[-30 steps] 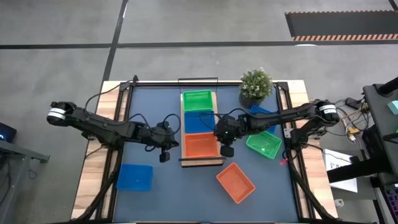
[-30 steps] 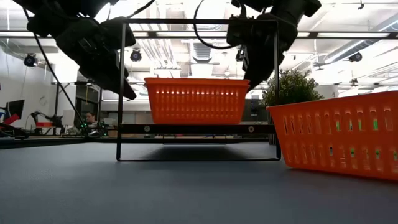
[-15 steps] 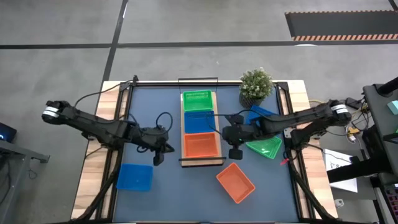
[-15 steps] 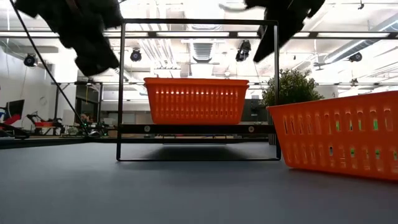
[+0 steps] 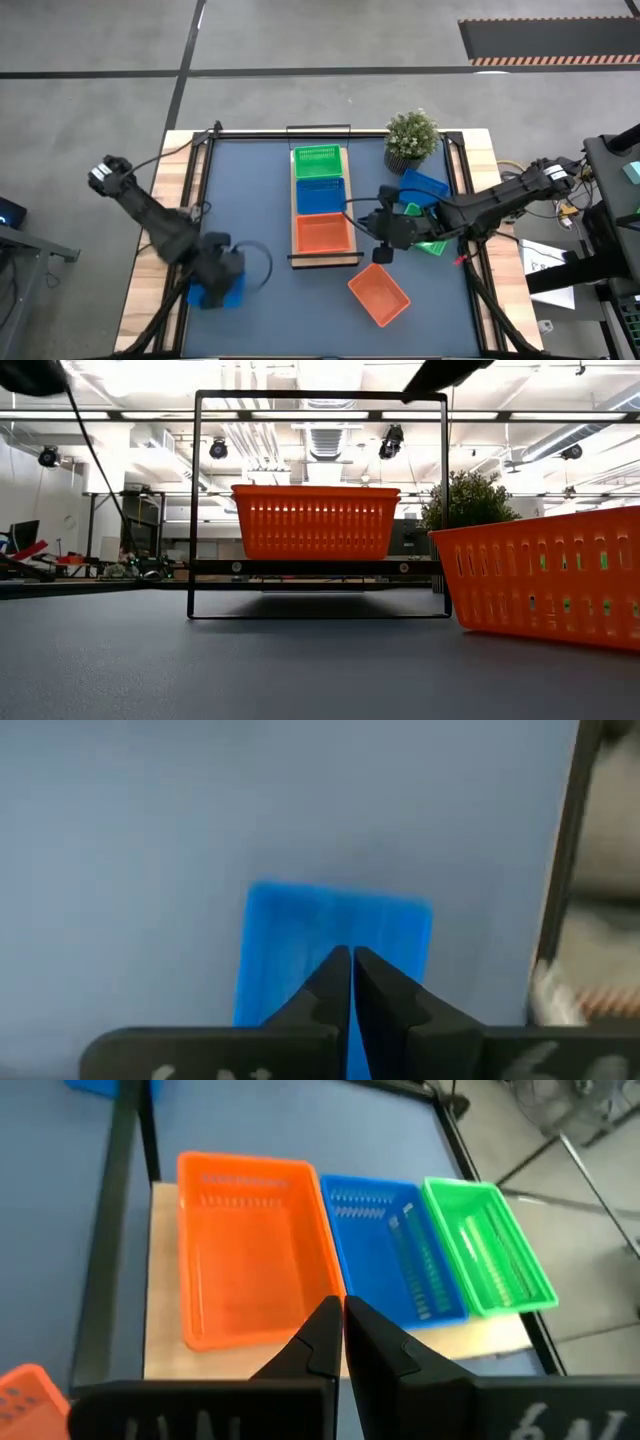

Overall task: Stack baskets on shelf by color
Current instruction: Stack the bottom blue bin on top of the blue bin on the shelf

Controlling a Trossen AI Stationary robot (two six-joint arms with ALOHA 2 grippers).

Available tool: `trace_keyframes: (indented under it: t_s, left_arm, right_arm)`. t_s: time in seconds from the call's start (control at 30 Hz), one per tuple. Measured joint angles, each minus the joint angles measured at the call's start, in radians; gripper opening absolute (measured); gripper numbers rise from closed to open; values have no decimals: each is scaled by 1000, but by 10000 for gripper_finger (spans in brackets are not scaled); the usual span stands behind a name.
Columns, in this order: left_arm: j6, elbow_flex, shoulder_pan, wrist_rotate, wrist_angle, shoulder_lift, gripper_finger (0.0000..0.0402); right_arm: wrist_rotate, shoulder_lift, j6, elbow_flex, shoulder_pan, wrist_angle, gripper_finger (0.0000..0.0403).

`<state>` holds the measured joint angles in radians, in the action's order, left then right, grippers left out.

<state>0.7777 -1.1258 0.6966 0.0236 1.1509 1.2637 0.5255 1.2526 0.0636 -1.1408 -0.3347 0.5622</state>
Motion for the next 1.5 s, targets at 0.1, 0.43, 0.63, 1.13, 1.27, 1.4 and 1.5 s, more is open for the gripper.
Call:
trace_keyframes:
  t_s: [0.1,0.43,0.63,1.13,1.27,1.4,1.5]
  left_arm:
    - [80,-15,122,-8,6,53,0]
    - [258,-8,303,-67,-15,227,78]
    - [225,24,304,-71,-15,294,143]
    - [252,140,304,-71,-255,305,117]
    - [256,151,302,-71,-253,305,84]
    - [254,145,295,-73,-237,305,20]
    - [266,121,276,-71,-189,299,6]
  right_arm:
    - [0,5,-28,11,-9,-53,9]
    - [-1,6,-26,68,-23,-79,9]
    - [-2,6,-12,68,-30,-81,9]
    - [-9,5,-21,68,-47,-73,9]
    - [-9,5,-20,68,-47,-73,9]
    - [-9,5,-20,68,-48,-72,9]
    - [-9,5,-22,68,-48,-72,9]
